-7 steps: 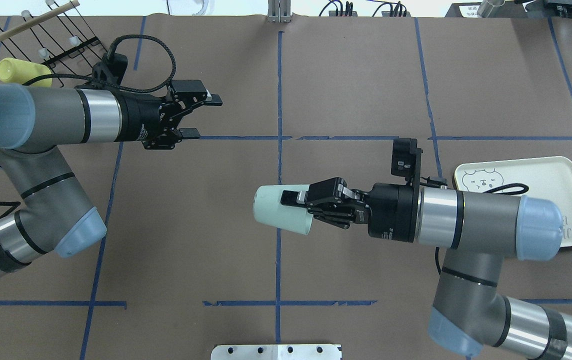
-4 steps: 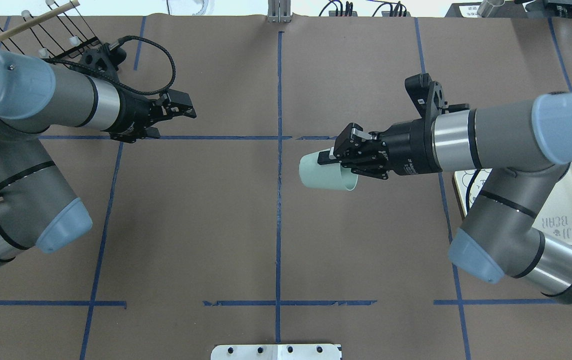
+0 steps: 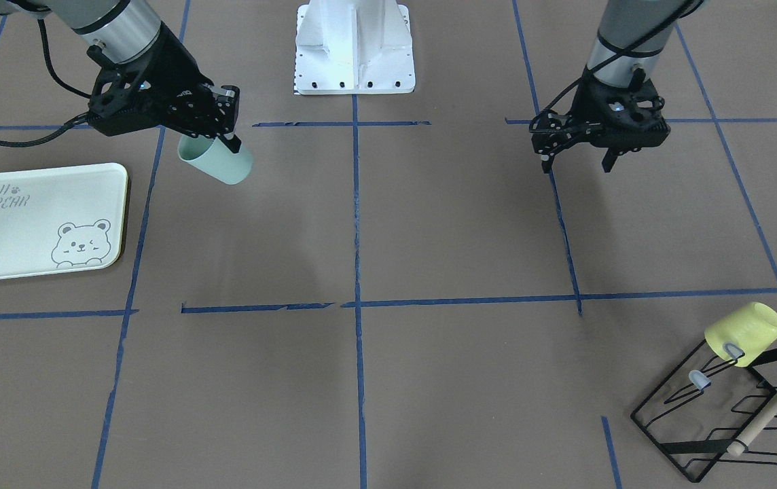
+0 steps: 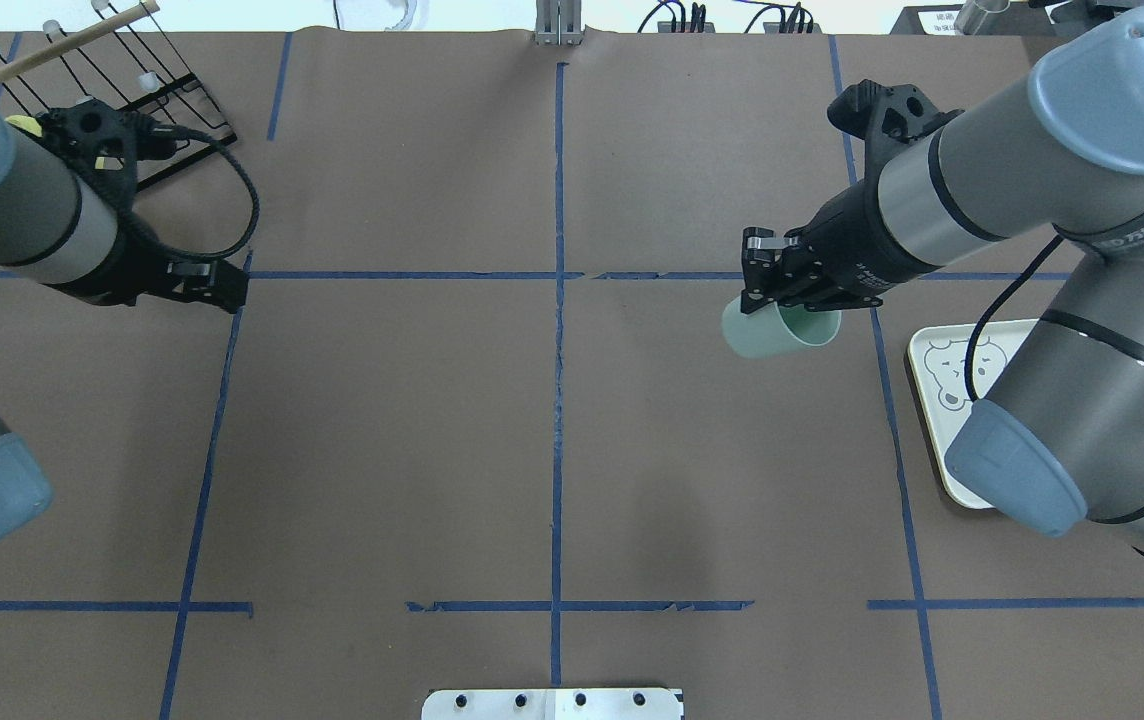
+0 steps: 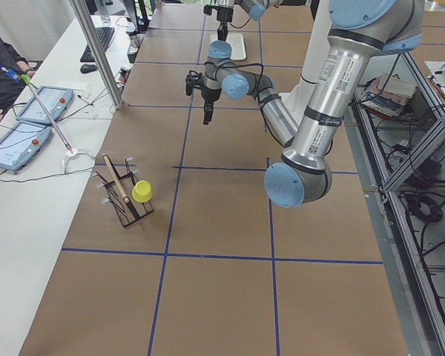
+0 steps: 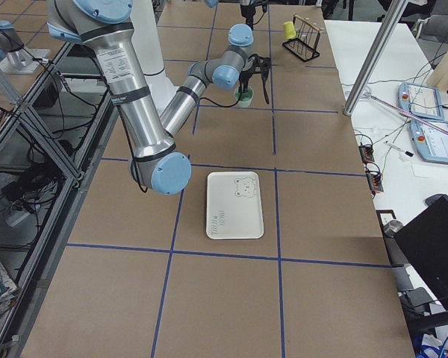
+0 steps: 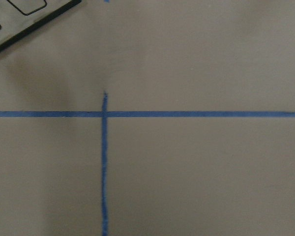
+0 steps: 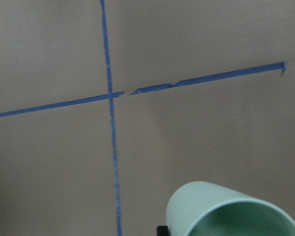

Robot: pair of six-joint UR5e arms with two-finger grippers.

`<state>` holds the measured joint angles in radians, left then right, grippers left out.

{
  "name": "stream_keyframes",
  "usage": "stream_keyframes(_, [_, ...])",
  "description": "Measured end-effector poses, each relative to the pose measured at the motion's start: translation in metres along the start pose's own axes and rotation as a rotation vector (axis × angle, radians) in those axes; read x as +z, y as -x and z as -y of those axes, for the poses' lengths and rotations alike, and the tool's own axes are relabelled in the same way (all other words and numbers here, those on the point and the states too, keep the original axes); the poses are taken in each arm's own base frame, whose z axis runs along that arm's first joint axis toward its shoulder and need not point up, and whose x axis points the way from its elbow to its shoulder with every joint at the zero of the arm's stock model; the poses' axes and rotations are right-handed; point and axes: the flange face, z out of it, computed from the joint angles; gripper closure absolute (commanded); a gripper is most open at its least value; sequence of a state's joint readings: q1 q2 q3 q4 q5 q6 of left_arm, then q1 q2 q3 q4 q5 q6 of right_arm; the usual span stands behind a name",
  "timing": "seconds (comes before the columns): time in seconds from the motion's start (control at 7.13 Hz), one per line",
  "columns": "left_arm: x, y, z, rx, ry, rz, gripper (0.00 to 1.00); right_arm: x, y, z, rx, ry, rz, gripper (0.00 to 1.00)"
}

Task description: Left arm grabs green cup and hands to right arm on tray

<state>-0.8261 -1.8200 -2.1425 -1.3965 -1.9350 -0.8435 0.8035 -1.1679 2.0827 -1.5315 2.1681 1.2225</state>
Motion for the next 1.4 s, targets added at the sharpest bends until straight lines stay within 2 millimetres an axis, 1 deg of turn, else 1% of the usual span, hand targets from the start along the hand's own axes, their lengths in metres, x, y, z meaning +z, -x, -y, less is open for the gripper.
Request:
stream_keyframes(0.14, [0.005, 0.047, -0.008, 0.068, 0.045, 0.038, 0.00, -0.003, -0.027, 0.011, -0.084, 0.007, -0.078, 1.00])
stream_keyframes(0.28, [0.005, 0.106, -0.014, 0.136, 0.094, 0.056, 0.00, -0.005, -0.070, 0.024, -0.171, 0.014, -0.147, 1.00])
stream_keyframes(0.42, [-0.001, 0.171, -0.019, 0.184, 0.131, 0.055, 0.00, -0.014, -0.119, 0.038, -0.243, 0.020, -0.201, 1.00])
stream_keyframes(0.56, [-0.008, 0.242, -0.025, 0.181, 0.160, 0.036, 0.00, -0.026, -0.171, 0.050, -0.290, 0.039, -0.235, 1.00])
stream_keyframes(0.7, [-0.009, 0.305, -0.037, 0.158, 0.183, 0.004, 0.00, -0.039, -0.213, 0.057, -0.312, 0.063, -0.244, 1.00])
stream_keyframes(0.84, [-0.009, 0.363, -0.054, 0.141, 0.194, -0.022, 0.00, -0.050, -0.248, 0.060, -0.316, 0.083, -0.239, 1.00])
stream_keyframes(0.98, [-0.011, 0.408, -0.073, 0.106, 0.193, -0.039, 0.00, -0.057, -0.272, 0.056, -0.310, 0.095, -0.224, 1.00])
stream_keyframes(1.12, [-0.014, 0.439, -0.095, 0.055, 0.189, -0.057, 0.00, -0.059, -0.294, 0.049, -0.309, 0.092, -0.210, 1.00])
stream_keyframes(1.26, [-0.015, 0.456, -0.112, 0.016, 0.189, -0.066, 0.00, -0.059, -0.313, 0.040, -0.308, 0.086, -0.206, 1.00])
stream_keyframes(1.4, [-0.014, 0.463, -0.121, -0.005, 0.192, -0.071, 0.00, -0.057, -0.328, 0.034, -0.298, 0.078, -0.220, 1.00])
